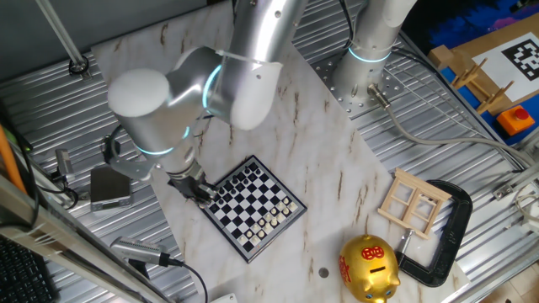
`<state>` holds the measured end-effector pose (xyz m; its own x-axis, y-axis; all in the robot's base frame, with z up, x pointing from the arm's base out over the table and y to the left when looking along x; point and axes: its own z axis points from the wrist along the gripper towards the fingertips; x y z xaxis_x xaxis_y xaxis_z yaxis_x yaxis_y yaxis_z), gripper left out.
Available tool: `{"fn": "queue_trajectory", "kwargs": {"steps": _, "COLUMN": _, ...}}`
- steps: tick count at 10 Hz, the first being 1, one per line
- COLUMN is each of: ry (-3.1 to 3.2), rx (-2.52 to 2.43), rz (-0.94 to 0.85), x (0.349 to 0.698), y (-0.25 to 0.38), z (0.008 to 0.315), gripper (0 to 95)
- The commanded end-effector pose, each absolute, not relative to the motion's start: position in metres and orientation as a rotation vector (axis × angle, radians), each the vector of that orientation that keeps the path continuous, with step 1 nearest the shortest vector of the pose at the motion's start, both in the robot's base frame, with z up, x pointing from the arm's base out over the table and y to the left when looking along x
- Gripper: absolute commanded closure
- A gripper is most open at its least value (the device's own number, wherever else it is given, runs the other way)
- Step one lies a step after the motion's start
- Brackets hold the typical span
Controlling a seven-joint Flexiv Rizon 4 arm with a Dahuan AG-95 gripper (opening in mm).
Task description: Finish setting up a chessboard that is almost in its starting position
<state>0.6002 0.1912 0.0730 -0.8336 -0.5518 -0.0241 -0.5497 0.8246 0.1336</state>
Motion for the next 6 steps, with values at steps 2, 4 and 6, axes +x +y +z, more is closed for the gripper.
{"fn": "queue_trajectory", "kwargs": {"steps": 2, "ry": -3.008, "rx": 0.821, "rz": -0.221, "x": 0.586, "y": 0.230, "z": 0.070, "gripper": 95.0}}
{"fn": "queue_trajectory", "kwargs": {"steps": 4, "ry": -3.014, "rx": 0.790, "rz": -0.227, "x": 0.579, "y": 0.248, "z": 0.070, "gripper": 95.0}}
{"fn": "queue_trajectory", "kwargs": {"steps": 6, "ry": -3.011, "rx": 0.773, "rz": -0.223, "x": 0.576, "y": 0.260, "z": 0.074, "gripper": 95.0}}
